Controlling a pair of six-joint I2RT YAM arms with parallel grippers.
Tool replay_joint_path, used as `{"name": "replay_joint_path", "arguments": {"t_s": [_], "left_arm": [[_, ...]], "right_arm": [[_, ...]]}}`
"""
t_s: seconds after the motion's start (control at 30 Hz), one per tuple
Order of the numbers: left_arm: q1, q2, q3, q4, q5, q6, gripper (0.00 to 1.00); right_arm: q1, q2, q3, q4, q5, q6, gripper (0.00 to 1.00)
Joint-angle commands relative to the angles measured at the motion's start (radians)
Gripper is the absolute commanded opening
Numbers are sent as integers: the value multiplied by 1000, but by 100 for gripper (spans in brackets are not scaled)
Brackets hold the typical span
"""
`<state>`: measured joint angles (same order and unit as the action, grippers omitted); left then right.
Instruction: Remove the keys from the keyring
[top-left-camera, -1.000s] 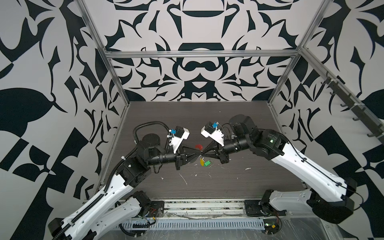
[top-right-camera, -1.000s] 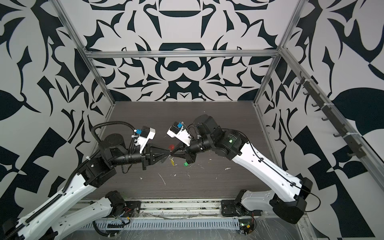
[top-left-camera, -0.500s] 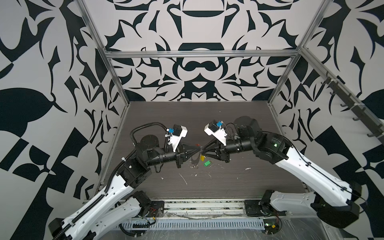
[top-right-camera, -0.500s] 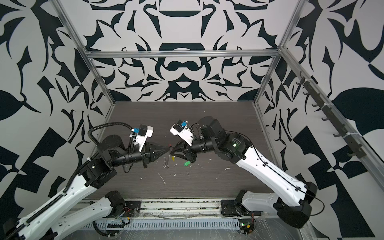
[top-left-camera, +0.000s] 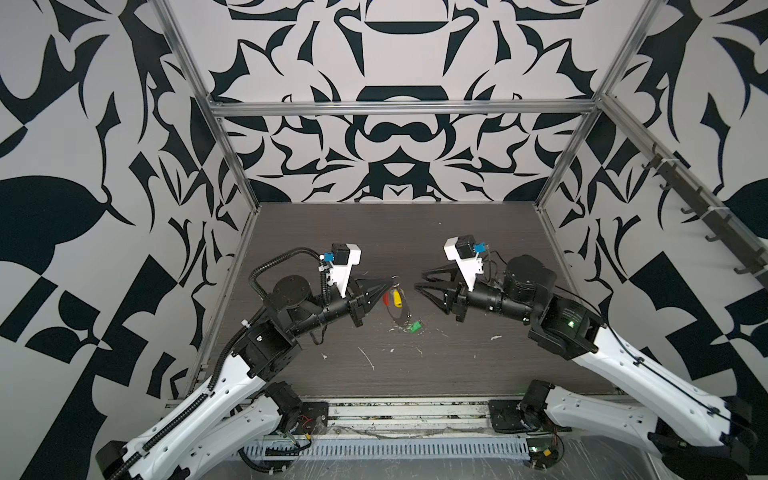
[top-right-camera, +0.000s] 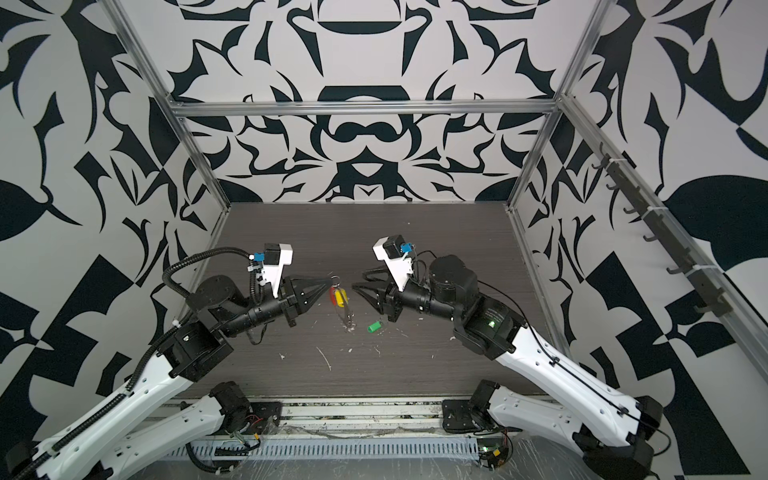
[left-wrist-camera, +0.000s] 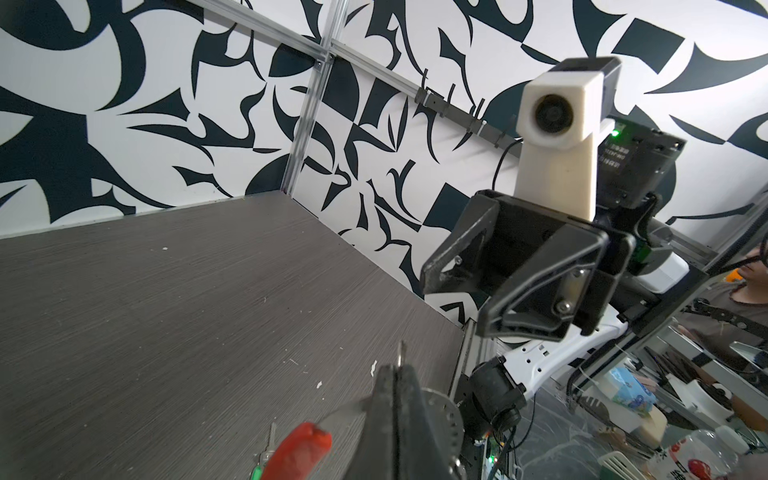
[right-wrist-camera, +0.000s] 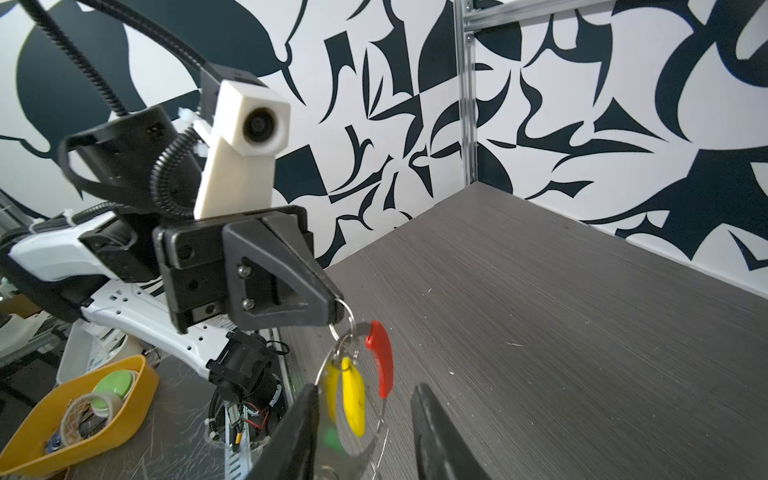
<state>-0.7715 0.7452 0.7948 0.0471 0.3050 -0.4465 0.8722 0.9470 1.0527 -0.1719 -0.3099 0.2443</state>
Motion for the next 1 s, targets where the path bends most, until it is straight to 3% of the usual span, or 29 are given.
{"name": "replay_joint_path", "arguments": {"t_s": [0.0,0.4,0.63,0.97], "left_arm": [[3,-8,47,2,-47,-34,0],[-3,102,266,-348,-244,-133,0],[-18,136,313,-424,-306,-139,0],[-23,127,309,-431,-303,-111,0]], "right_arm": [[3,18,1,105,14,31,41],[4,26,-19,111,94,14,41],[3,51,-25,92,108,-20,41],[2,99,1,51,67,-104,42]]}}
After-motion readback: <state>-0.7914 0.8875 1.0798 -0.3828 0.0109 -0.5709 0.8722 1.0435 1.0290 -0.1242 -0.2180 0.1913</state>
